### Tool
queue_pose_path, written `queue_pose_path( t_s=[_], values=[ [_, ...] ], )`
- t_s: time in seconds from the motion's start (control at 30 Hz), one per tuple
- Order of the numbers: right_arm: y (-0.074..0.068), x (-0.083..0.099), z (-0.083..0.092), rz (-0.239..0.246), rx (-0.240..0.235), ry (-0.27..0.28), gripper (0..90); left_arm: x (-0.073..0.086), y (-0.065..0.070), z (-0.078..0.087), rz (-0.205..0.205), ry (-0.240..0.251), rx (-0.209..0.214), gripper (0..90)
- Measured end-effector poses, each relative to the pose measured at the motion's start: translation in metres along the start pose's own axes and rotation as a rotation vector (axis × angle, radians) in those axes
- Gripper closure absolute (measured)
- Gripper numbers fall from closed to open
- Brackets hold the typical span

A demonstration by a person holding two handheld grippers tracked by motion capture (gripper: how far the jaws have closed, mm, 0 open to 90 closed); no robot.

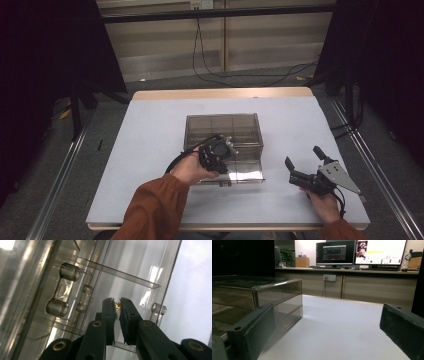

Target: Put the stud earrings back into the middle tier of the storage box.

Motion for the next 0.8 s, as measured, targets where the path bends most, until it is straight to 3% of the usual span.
queue_pose_path(
  t_s=[0.2, 0.33, 0.37, 0.5, 0.8],
  values=[
    [0.000, 0.000, 0.000, 0.001, 0.000, 0.000, 0.2, 0.005, 0.002, 0.008, 0.018, 0.051, -0.003, 82.3],
    [0.000, 0.000, 0.000, 0.001, 0.000, 0.000, 0.2, 0.017, 0.001, 0.020, 0.046, 0.143, -0.019, 82.3],
    [0.000, 0.000, 0.000, 0.001, 0.000, 0.000, 0.2, 0.017, 0.001, 0.020, 0.046, 0.143, -0.019, 82.4],
    [0.000, 0.000, 0.000, 0.001, -0.001, -0.001, 0.2, 0.030, 0.002, 0.029, 0.094, 0.228, -0.023, 83.1],
    [0.000, 0.000, 0.000, 0.003, 0.000, 0.000, 0.2, 0.042, 0.001, 0.035, 0.116, 0.270, -0.031, 83.5]
  ],
)
Point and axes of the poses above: each handheld gripper's, and its own axes: z roughly backward along the jaws, x roughly out of its underside, y roughly to its right, the point moved 6 cm from there along -z, roughly forward along the jaws, and after that the axes turned 8 degrees about -z, right-handed, at the moved point
